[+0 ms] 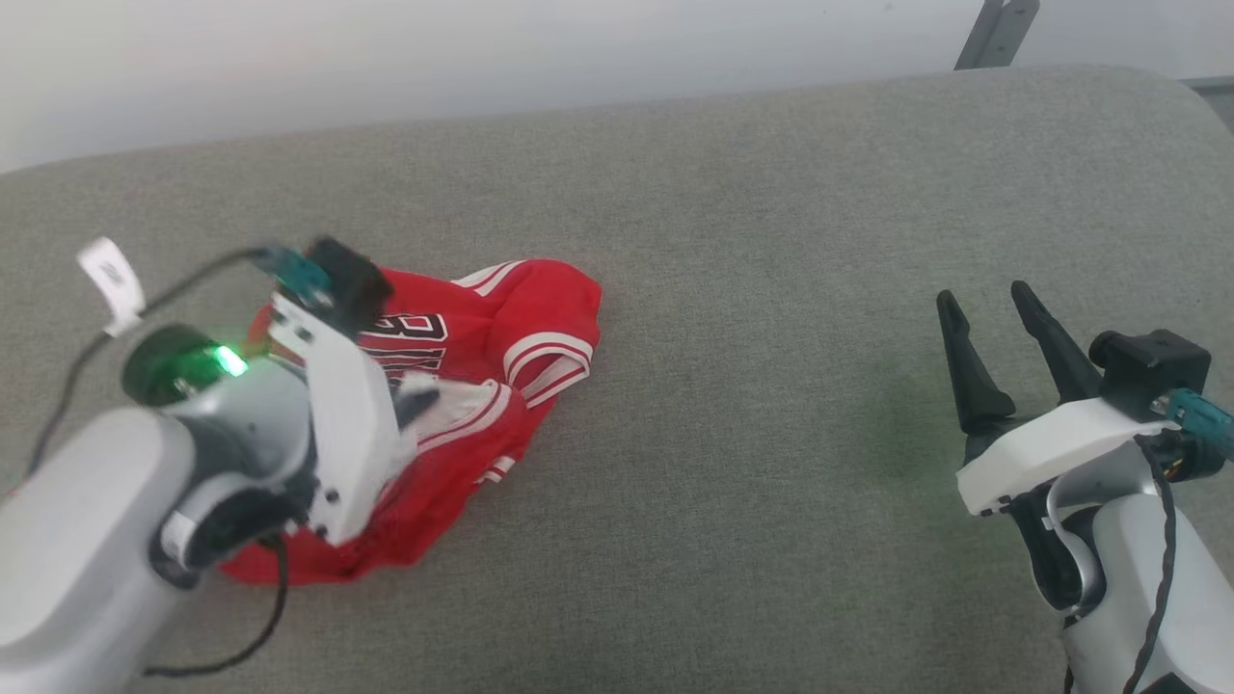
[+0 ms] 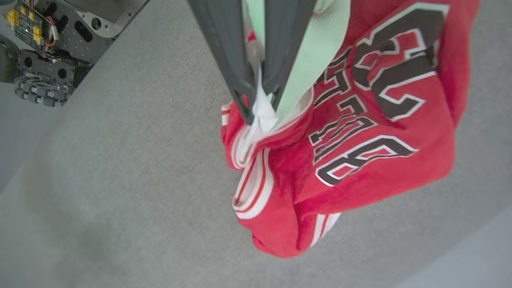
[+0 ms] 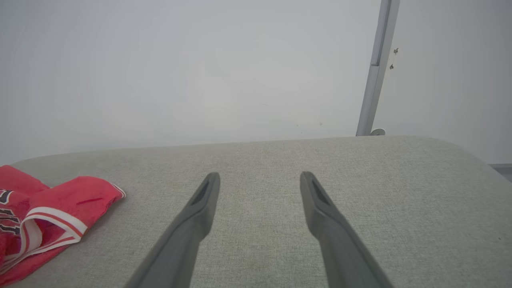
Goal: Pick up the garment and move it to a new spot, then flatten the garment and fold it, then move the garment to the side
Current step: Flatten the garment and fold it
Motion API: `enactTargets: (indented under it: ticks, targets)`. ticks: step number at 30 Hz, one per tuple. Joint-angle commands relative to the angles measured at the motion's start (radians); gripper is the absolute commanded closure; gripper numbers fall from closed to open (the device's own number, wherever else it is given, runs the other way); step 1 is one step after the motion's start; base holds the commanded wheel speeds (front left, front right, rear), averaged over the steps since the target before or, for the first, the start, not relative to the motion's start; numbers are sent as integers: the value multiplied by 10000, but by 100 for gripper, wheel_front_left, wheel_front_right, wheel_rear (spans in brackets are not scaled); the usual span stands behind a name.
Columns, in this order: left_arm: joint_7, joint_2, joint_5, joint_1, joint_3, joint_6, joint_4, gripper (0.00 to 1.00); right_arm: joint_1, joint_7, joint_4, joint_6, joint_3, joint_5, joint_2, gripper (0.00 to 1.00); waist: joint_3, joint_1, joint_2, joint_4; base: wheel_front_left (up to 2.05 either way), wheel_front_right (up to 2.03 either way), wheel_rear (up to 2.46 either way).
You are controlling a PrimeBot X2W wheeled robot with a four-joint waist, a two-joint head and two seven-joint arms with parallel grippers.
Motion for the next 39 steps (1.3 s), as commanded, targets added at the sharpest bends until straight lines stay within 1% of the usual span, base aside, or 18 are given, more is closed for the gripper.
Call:
enactTargets:
  ticks: [1, 2, 6, 12, 15, 19, 23, 27, 28, 29, 30, 31, 36, 39]
  targets:
    - [-95, -58, -269, -71, 205, 208, -90, 100, 83, -39, -18, 1, -28, -34, -9, 0, -25, -1, 0, 32, 0, 0, 0]
    - [-95, -58, -269, -71, 205, 208, -90, 100, 83, -39, -18, 1, -28, -34, -9, 0, -25, -1, 0, 32, 0, 0, 0]
    - [7, -357, -635, -89, 435, 605, -416, 100, 100, -29, 1, 1, -46, -57, 38, 0, -78, -1, 0, 68, 0, 0, 0]
    - [482, -1079, -1347, 221, 161, 1060, -952, 100, 38, 18, -12, 1, 33, -56, 59, 0, -99, -1, 0, -1, 0, 0, 0]
    - [748, -1339, -1561, 364, -148, 1114, -1077, 100, 29, 9, -9, 1, 43, -15, 21, 0, -87, -1, 0, -56, 0, 0, 0]
    - [881, -1761, -1556, 510, -639, 973, -837, 100, -13, -6, -1, 1, 86, -13, 50, 0, -22, -1, 0, -137, 0, 0, 0]
    - [805, -2289, -1515, 394, -1050, 724, -146, 100, -132, -25, 15, 1, 171, -36, 121, 0, 103, -1, 0, -248, 0, 0, 0]
    - [636, -2597, -1166, 147, -1485, 313, 799, 100, -293, -61, 80, 1, 315, -6, 172, 0, 230, -1, 0, -416, 0, 0, 0]
    - [585, -2677, -1047, 86, -1571, 213, 1068, 86, -329, -72, 109, 1, 339, -2, 180, 0, 248, -1, 0, -449, 0, 0, 0]
    - [496, -2724, -953, 11, -1628, 132, 1309, 58, -357, -88, 135, 1, 379, 7, 203, 0, 270, -1, 0, -491, 0, 0, 0]
    - [445, -2776, -871, -33, -1670, 76, 1550, 18, -367, -104, 169, 1, 404, 6, 216, 0, 285, -1, 0, -521, 0, 0, 0]
    - [386, -2819, -796, -74, -1724, 15, 1784, 0, -377, -116, 211, 1, 421, 12, 224, 0, 292, -1, 0, -544, 0, 0, 0]
    - [24, -2880, -895, -376, -1450, -129, 2363, 0, -386, -188, 338, 1, 467, 50, 202, 0, 212, -1, 0, -510, 0, 0, 0]
    - [-236, -2748, -973, -518, -1130, -86, 2380, 0, -263, -194, 418, 1, 432, 69, 123, 0, 76, -1, 0, -373, 0, 0, 0]
